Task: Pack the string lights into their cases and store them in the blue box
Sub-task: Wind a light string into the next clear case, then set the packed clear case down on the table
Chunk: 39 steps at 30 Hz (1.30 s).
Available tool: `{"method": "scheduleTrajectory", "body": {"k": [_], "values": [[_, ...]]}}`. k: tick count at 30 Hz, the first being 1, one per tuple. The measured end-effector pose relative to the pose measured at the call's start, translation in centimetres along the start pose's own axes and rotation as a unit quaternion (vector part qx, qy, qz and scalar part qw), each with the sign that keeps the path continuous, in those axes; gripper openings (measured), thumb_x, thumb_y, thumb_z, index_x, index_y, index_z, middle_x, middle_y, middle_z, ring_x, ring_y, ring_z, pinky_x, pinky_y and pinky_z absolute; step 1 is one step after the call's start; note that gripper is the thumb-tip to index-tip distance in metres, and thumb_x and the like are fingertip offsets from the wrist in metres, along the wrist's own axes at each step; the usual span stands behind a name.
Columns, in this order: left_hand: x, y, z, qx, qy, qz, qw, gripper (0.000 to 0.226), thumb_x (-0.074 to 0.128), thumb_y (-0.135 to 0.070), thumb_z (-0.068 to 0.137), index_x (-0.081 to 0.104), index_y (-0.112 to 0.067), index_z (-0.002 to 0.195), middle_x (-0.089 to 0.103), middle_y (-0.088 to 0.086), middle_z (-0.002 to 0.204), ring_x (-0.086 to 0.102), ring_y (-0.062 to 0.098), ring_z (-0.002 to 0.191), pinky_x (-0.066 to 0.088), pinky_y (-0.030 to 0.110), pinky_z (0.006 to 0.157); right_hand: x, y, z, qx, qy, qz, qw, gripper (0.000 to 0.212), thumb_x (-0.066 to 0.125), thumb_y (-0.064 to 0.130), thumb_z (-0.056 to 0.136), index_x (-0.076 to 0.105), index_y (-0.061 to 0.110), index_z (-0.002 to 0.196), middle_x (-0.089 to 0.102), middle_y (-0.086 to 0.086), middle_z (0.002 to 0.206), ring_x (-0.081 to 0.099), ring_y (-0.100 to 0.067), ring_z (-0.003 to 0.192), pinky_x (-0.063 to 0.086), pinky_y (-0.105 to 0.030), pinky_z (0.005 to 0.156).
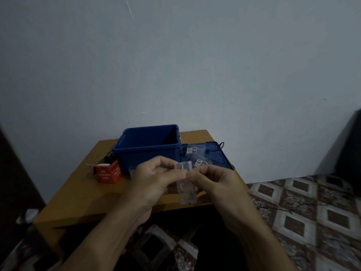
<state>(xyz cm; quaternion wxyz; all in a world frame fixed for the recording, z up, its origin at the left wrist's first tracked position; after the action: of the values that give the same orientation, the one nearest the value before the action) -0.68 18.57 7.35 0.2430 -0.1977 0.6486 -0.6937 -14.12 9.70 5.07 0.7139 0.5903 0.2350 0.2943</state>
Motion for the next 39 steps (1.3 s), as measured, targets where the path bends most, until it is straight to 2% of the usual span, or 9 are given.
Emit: {"method": "scheduleTrajectory", "body": {"k": [5,11,14,17,21,25,30,35,39], "values": [[-0.2,1.0,0.4,-0.048,0.01,-0.005,0.999,0.021,0.076,-0.002,0.08,0.065,0.004,0.097,0.075,0.012,0.082,0.074,0.025,0.077,0.06,0.034,0.064,-0.2,-1.2,0.6,0.043,0.031,0.003,0.999,0.024,0.069,0.027,0.092,0.075,0.004,0.091,0.076,-0.015,0.088,0.071,-0.024,0.075,0.06,-0.039,0.071],[-0.2,3.2,1.7,-0.119,0.033,0.008,0.992,0.013,0.074,-0.004,0.083,0.067,-0.001,0.093,0.076,0.019,0.095,0.075,0.031,0.086,0.062,0.041,0.074,-0.2,-3.7,1.6,0.064,-0.008,-0.071,0.995,0.026,0.071,0.028,0.092,0.075,0.003,0.084,0.076,-0.016,0.085,0.071,-0.037,0.084,0.058,-0.052,0.078],[0.2,3.9,2.5,-0.138,0.041,0.01,0.989,0.009,0.069,-0.007,0.089,0.068,-0.002,0.096,0.076,0.017,0.093,0.075,0.029,0.084,0.06,0.037,0.069,-0.3,-5.1,2.2,0.074,-0.036,-0.063,0.995,0.023,0.068,0.02,0.091,0.071,-0.001,0.081,0.075,-0.015,0.083,0.07,-0.029,0.074,0.059,-0.047,0.071],[0.5,4.5,4.1,-0.148,0.064,0.043,0.986,0.014,0.063,-0.016,0.095,0.071,-0.005,0.1,0.077,0.013,0.093,0.075,0.024,0.084,0.061,0.039,0.076,-0.7,-6.3,2.6,0.094,-0.066,-0.034,0.993,0.024,0.065,0.019,0.091,0.069,-0.004,0.082,0.072,-0.021,0.087,0.065,-0.021,0.073,0.055,-0.038,0.067],[1.0,5.5,7.6,-0.136,0.07,0.121,0.981,0.016,0.063,-0.022,0.096,0.073,-0.01,0.099,0.077,0.005,0.093,0.075,0.02,0.088,0.059,0.038,0.078,-1.5,-8.0,3.1,0.123,-0.12,0.003,0.985,0.029,0.062,0.019,0.093,0.065,-0.01,0.089,0.064,-0.022,0.079,0.061,-0.023,0.069,0.051,-0.034,0.059],[1.7,5.9,11.3,-0.084,0.07,0.191,0.975,0.016,0.059,-0.024,0.1,0.071,-0.014,0.1,0.073,0.002,0.1,0.072,0.019,0.084,0.057,0.031,0.064,-2.5,-9.7,3.9,0.149,-0.154,0.023,0.976,0.029,0.061,0.021,0.094,0.067,-0.007,0.09,0.065,-0.032,0.09,0.062,-0.031,0.075,0.056,-0.049,0.066],[2.8,6.4,15.6,-0.042,0.086,0.254,0.962,0.023,0.053,-0.022,0.102,0.062,-0.016,0.123,0.064,-0.003,0.106,0.073,0.021,0.077,0.052,0.028,0.054,-3.4,-10.9,5.7,0.177,-0.186,0.045,0.965,0.029,0.06,0.021,0.094,0.07,-0.006,0.087,0.07,-0.026,0.094,0.066,-0.031,0.079,0.059,-0.053,0.072],[4.4,7.8,19.0,-0.05,0.107,0.284,0.951,0.046,0.047,-0.021,0.104,0.041,-0.015,0.149,0.054,0.003,0.136,0.073,0.019,0.072,0.052,0.029,0.052,-4.1,-10.9,8.9,0.171,-0.228,0.052,0.957,0.032,0.06,0.02,0.095,0.067,-0.011,0.102,0.069,-0.029,0.102,0.065,-0.03,0.078,0.052,-0.041,0.066],[5.2,8.8,20.7,-0.047,0.114,0.303,0.945,0.056,0.045,-0.022,0.102,0.028,-0.018,0.155,0.033,0.003,0.16,0.075,0.019,0.068,0.049,0.029,0.051,-4.4,-11.2,11.1,0.169,-0.244,0.037,0.954,0.033,0.061,0.02,0.093,0.068,-0.011,0.103,0.07,-0.027,0.103,0.066,-0.024,0.074,0.053,-0.034,0.059]]}}
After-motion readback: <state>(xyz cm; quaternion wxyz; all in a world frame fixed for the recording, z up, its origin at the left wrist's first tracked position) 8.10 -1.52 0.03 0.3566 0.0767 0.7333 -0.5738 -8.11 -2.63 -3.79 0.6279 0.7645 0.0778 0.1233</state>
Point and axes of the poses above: each hand's wrist, its own z-axis towards the middle knuckle, its own x-axis out of the palm, y = z × x, the point moved 2 cm from there along z, towards the middle knuckle
